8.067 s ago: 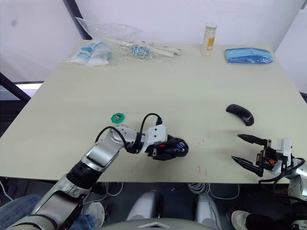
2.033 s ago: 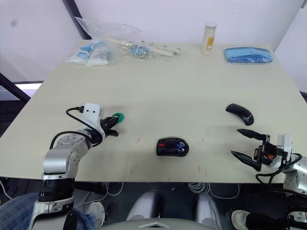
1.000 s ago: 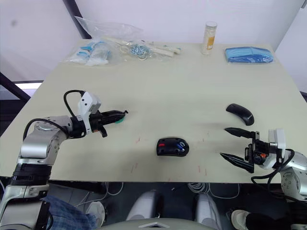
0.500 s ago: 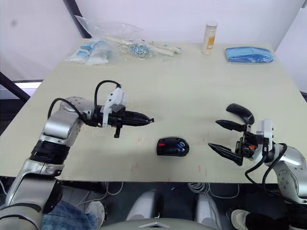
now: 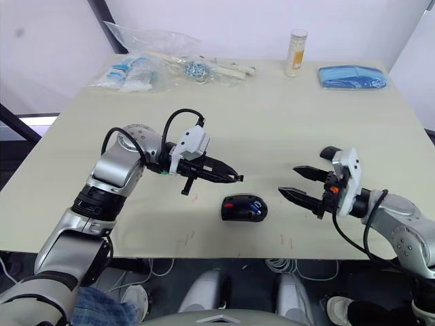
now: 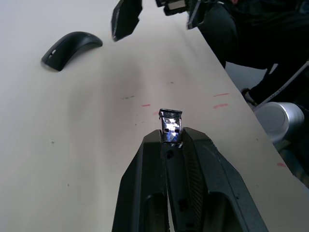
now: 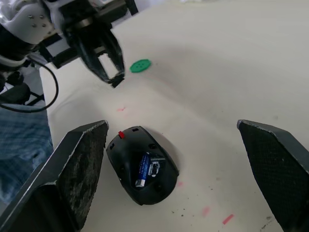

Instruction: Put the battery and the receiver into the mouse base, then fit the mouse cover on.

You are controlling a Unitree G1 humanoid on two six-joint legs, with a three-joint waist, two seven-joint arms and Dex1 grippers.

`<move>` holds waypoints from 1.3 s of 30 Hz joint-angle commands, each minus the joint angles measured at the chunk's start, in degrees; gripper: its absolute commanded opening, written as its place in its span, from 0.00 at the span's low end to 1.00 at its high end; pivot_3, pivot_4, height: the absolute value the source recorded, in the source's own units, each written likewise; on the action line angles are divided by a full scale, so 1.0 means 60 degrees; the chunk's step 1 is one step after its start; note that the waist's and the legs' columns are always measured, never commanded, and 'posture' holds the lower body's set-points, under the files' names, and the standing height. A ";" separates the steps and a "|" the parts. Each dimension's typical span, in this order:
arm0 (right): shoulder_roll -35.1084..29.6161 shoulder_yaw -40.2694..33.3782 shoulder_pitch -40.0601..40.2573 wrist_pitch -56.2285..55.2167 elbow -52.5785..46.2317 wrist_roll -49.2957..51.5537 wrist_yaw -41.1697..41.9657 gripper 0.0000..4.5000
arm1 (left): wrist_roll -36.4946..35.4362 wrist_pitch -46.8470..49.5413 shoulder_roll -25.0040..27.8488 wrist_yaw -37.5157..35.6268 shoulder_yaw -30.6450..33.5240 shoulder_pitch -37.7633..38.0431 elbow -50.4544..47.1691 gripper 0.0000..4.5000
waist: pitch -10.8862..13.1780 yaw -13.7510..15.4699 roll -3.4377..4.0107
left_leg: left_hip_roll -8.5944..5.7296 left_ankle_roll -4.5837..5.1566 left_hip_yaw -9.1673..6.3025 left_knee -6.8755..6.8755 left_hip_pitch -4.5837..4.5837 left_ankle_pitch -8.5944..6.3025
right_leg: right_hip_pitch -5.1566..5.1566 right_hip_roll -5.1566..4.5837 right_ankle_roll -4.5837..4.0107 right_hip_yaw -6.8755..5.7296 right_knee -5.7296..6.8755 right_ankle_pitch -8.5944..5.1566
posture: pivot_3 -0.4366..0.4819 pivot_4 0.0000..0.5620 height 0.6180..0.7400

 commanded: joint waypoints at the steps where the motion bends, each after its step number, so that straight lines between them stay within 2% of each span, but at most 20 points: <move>1: 0.0143 -0.0437 -0.0560 0.1421 -0.0304 0.1751 -0.1183 1.00 | -0.0010 -0.0249 -0.0167 -0.0096 -0.0003 -0.0223 -0.0107 0.05 | 0.0004 0.0007 -0.0006 | 0.0000 0.0000 0.0000 0.0000 -0.0001 0.0000 | 0.0000 -0.0001 0.0000 0.0000 0.0000 0.0000 | 0.48 0.27 1.00; 10: -0.0224 -0.0038 -0.1533 0.3951 0.0563 0.6120 -0.4436 1.00 | 0.0163 -0.0588 -0.0399 -0.0129 -0.0153 -0.0410 0.0204 0.05 | 0.0008 0.0000 -0.0013 | 0.0000 0.0002 -0.0005 0.0000 -0.0007 -0.0001 | 0.0000 -0.0003 -0.0001 -0.0004 0.0000 0.0001 | 0.48 0.27 1.00; 16: -0.0186 0.1076 -0.1957 0.3286 0.1241 0.9008 -0.6987 1.00 | 0.0186 -0.0564 -0.0598 -0.0106 -0.0217 -0.0387 0.0104 0.05 | 0.0009 -0.0029 -0.0015 | 0.0000 0.0008 -0.0007 0.0000 -0.0007 -0.0004 | 0.0000 -0.0002 -0.0001 -0.0004 0.0000 0.0001 | 0.48 0.27 1.00; 20: -0.0278 0.1518 -0.2100 0.2893 0.1313 0.9939 -0.7718 1.00 | 0.0189 -0.0539 -0.0610 -0.0105 -0.0209 -0.0315 0.0008 0.05 | 0.0010 -0.0028 -0.0016 | 0.0000 0.0009 -0.0007 0.0000 -0.0008 -0.0004 | 0.0000 -0.0002 0.0000 -0.0004 0.0000 0.0001 | 0.48 0.27 1.00; 21: -0.0301 0.1580 -0.2132 0.2893 0.1343 0.9968 -0.7760 0.88 | 0.0190 -0.0540 -0.0612 -0.0104 -0.0212 -0.0307 0.0005 0.05 | 0.0010 -0.0028 -0.0016 | 0.0000 0.0009 -0.0007 0.0000 -0.0009 -0.0004 | 0.0000 -0.0002 0.0000 -0.0004 0.0000 0.0001 | 0.48 0.27 1.00; 24: -0.0356 0.1718 -0.2232 0.2856 0.1418 0.9968 -0.7879 0.62 | 0.0197 -0.0557 -0.0608 -0.0105 -0.0222 -0.0280 -0.0024 0.05 | 0.0009 -0.0028 -0.0016 | 0.0000 0.0010 -0.0006 0.0000 -0.0010 -0.0005 | 0.0000 -0.0002 0.0000 -0.0004 -0.0001 0.0001 | 0.48 0.27 1.00; 25: -0.0375 0.1744 -0.2260 0.2848 0.1430 0.9968 -0.7886 0.47 | 0.0194 -0.0551 -0.0610 -0.0106 -0.0223 -0.0278 -0.0032 0.05 | 0.0010 -0.0027 -0.0016 | 0.0000 0.0012 -0.0007 0.0000 -0.0010 -0.0006 | -0.0001 -0.0002 0.0000 -0.0004 -0.0001 0.0001 | 0.48 0.27 1.00; 26: -0.0371 0.1758 -0.2293 0.2849 0.1439 0.9968 -0.7856 0.37 | 0.0186 -0.0539 -0.0604 -0.0109 -0.0224 -0.0262 -0.0060 0.05 | 0.0010 -0.0029 -0.0016 | 0.0000 0.0012 -0.0007 0.0000 -0.0010 -0.0006 | -0.0001 -0.0002 0.0000 -0.0004 -0.0001 0.0001 | 0.48 0.27 1.00; 39: -0.0268 0.2029 -0.2576 0.2725 0.1637 0.9968 -0.8097 0.37 | 0.0193 -0.0454 -0.0527 -0.0104 -0.0257 -0.0087 -0.0338 0.05 | 0.0010 -0.0041 -0.0016 | 0.0002 0.0017 -0.0006 0.0000 -0.0013 -0.0009 | -0.0003 -0.0001 -0.0001 -0.0004 -0.0003 0.0001 | 0.48 0.27 1.00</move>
